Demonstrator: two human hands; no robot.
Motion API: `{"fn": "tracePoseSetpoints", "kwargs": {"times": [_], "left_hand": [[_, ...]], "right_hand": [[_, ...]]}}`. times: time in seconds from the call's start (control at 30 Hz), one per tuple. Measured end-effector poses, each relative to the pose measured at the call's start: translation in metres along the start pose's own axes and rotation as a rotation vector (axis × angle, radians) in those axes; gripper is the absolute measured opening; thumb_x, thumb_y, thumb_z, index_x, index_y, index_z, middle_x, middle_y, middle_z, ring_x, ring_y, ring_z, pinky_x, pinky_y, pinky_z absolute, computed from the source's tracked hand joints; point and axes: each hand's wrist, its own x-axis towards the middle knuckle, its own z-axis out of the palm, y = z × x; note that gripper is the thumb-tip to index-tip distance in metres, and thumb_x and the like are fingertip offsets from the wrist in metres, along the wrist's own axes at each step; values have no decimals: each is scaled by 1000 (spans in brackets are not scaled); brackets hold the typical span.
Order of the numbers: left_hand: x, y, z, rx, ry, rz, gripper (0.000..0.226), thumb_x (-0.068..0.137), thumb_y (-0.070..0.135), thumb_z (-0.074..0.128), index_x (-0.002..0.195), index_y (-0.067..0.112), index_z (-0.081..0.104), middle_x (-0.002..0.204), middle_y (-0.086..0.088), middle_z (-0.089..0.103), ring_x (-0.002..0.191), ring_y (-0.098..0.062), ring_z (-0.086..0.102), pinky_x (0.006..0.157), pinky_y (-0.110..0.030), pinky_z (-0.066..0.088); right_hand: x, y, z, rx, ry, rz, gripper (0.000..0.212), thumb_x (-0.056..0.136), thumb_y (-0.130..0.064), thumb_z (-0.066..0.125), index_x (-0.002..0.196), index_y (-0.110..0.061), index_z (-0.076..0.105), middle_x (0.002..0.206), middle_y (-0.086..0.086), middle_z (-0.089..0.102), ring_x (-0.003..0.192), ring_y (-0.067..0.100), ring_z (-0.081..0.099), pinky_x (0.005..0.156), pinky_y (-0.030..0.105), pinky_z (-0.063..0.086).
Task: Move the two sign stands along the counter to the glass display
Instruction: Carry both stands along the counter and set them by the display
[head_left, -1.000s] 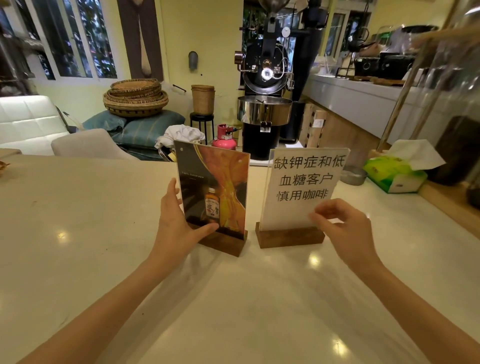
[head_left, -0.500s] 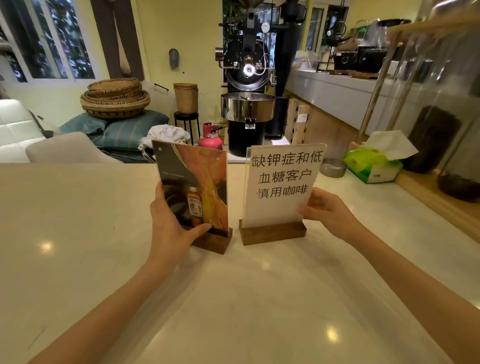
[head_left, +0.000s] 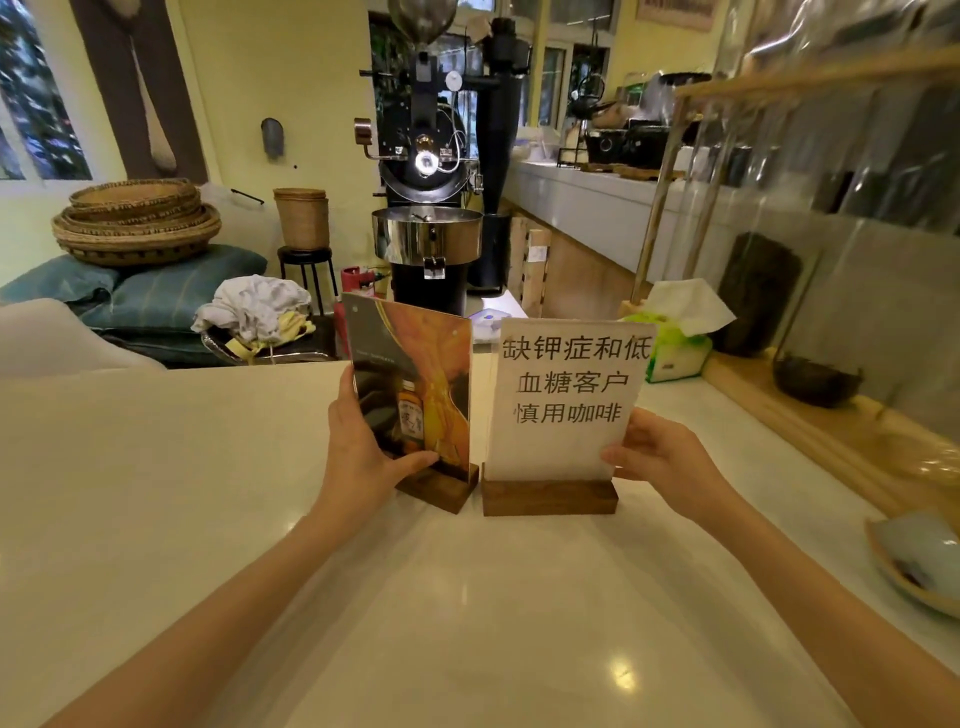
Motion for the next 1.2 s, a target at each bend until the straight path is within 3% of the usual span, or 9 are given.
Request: {"fn": "tracePoseSetpoints", "kwargs": {"times": [0.2, 0.37, 0.5, 0.6, 0.8, 0.97, 1.2], "left_hand": [[40, 20, 67, -79, -108, 25, 123, 47, 22, 88, 140, 27, 8, 140, -10, 34, 127, -23, 38, 101, -33, 35], [64, 41, 124, -131, -197, 79, 123, 49, 20, 87, 140, 26, 6, 141, -11, 33, 128, -23, 37, 103, -35, 34], [81, 53, 164, -138, -273, 109, 127, 45, 22, 89, 140, 28, 4, 140, -12, 33, 127, -25, 39, 105, -41, 38], [89, 64, 193, -152, -334, 132, 129, 43, 22, 90, 140, 26, 4, 139, -12, 33, 126, -26, 40, 106, -44, 39], [97, 89, 245, -183, -433, 201, 131, 45, 22, 89, 141, 25, 0, 143, -13, 32, 131, -27, 35, 109, -48, 34], [100, 110, 280, -160, -481, 247, 131, 49, 15, 87, 142, 17, -6, 148, -15, 23, 135, -28, 27, 110, -42, 27], [100, 133, 313, -141, -553, 329, 131, 51, 16, 87, 141, 18, -9, 148, -15, 22, 135, -28, 28, 110, -44, 29]], "right_hand": [[-5, 21, -42, -10, 186, 35, 38, 81, 3, 58, 110, -22, 56, 101, -6, 62, 94, 16, 60, 58, 14, 54], [-7, 35, -76, -84, 314, 81, 37, 82, -2, 60, 115, -17, 57, 104, 0, 61, 93, 20, 60, 67, 23, 53], [-10, 43, -97, -82, 404, 115, 40, 83, -3, 59, 114, -28, 53, 100, -10, 61, 93, 13, 59, 81, 39, 55], [-11, 52, -113, -110, 483, 173, 40, 82, -5, 60, 118, -23, 55, 106, -2, 63, 96, 19, 59, 85, 46, 54], [-22, 60, -143, -70, 577, 243, 32, 82, -2, 59, 112, -15, 58, 108, 0, 64, 95, 19, 60, 82, 41, 54], [-32, 65, -156, -78, 648, 309, 35, 82, -6, 60, 115, -14, 56, 123, 4, 62, 111, 24, 57, 92, 50, 51], [-45, 68, -164, -93, 764, 323, 39, 83, -5, 60, 120, -15, 54, 123, 5, 62, 113, 25, 56, 94, 49, 50]]}}
